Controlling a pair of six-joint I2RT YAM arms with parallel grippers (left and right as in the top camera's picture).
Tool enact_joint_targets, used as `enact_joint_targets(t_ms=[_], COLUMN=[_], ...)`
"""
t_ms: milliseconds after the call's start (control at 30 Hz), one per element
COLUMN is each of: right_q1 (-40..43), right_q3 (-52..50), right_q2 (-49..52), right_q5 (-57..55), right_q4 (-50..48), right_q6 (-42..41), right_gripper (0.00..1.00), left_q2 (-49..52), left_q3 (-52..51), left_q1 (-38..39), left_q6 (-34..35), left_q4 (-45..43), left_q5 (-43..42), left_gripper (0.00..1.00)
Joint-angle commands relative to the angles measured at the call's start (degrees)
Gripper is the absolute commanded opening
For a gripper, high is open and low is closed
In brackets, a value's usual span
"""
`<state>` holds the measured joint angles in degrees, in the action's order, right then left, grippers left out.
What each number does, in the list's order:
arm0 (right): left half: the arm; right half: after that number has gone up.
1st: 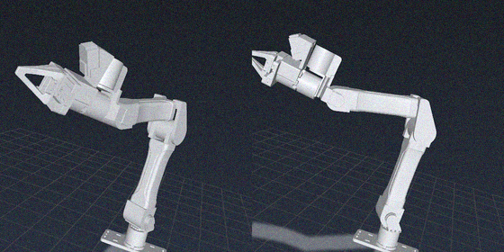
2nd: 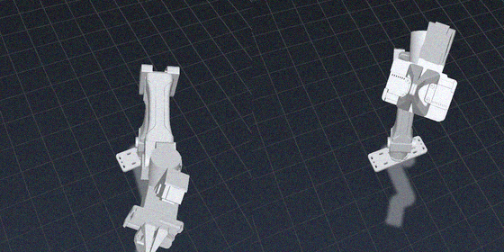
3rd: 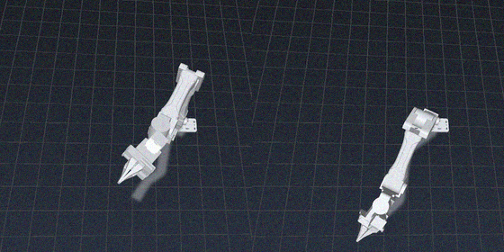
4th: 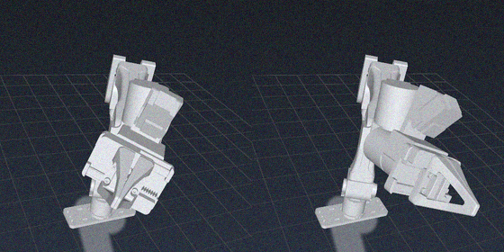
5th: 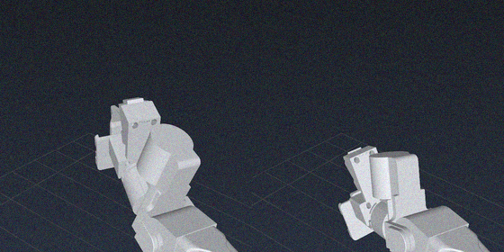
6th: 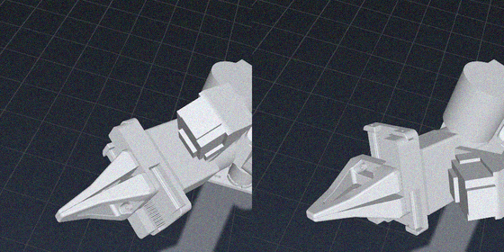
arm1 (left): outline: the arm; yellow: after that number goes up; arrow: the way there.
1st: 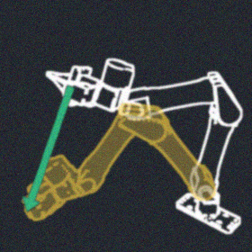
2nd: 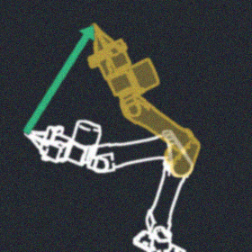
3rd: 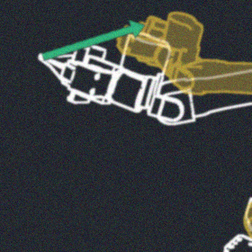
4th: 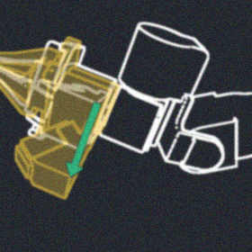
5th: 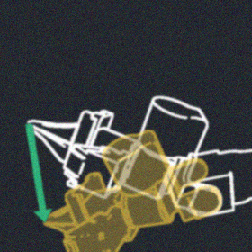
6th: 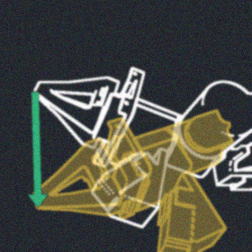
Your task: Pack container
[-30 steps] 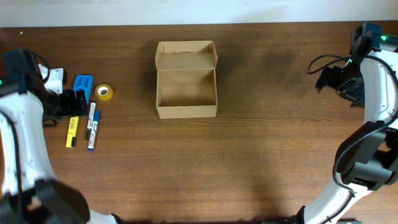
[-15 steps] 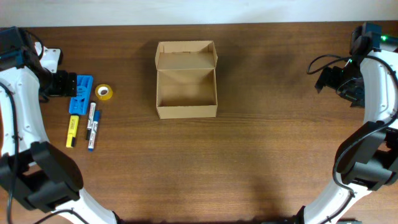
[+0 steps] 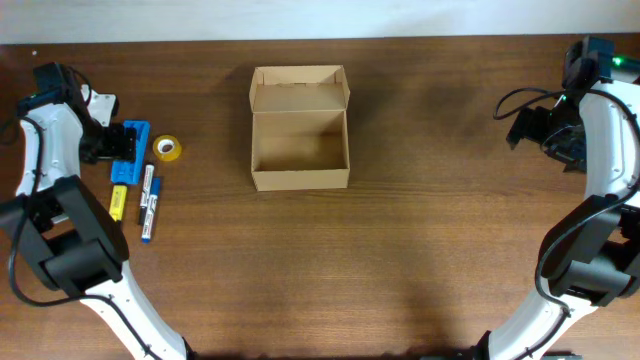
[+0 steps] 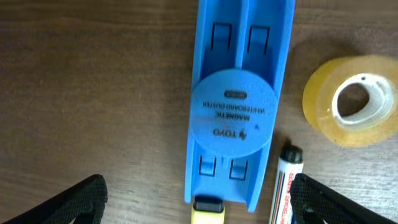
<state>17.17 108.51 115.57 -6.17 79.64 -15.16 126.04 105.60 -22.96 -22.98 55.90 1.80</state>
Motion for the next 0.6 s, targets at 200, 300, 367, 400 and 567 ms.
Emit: enact_joint_targets(t_ms=[200, 300, 367, 400, 567], right_q1=[-0.17, -0.17, -0.17, -0.17, -0.17], right_q3=[-0.24, -0.24, -0.24, -0.24, -0.24], right_q2=[-0.61, -0.61, -0.61, -0.61, -0.61], right_q5=[-0.94, -0.94, -0.94, -0.94, -0.94], right_q4=[0.02, 0.02, 0.02, 0.02, 0.02], right_q6=[-0.07, -0.07, -0.07, -0.07, -0.07], right_gripper=[0.99, 0.99, 0.99, 0.99, 0.99], left_q2=[2.10, 4.28, 5.25, 5.38, 7.17], left_q3=[0.63, 0.63, 0.63, 0.63, 0.63], left_q1=[-0.07, 0.11, 0.44, 0.66, 2.12], left_q6=[2.25, 3.23, 3.26, 3.26, 3.26], left_q4=[-1.22, -1.22, -1.49, -1.55, -2.93], left_q5=[-3.10, -3.98, -4.00, -4.04, -3.98], left_gripper=[0.91, 0.91, 0.91, 0.91, 0.91])
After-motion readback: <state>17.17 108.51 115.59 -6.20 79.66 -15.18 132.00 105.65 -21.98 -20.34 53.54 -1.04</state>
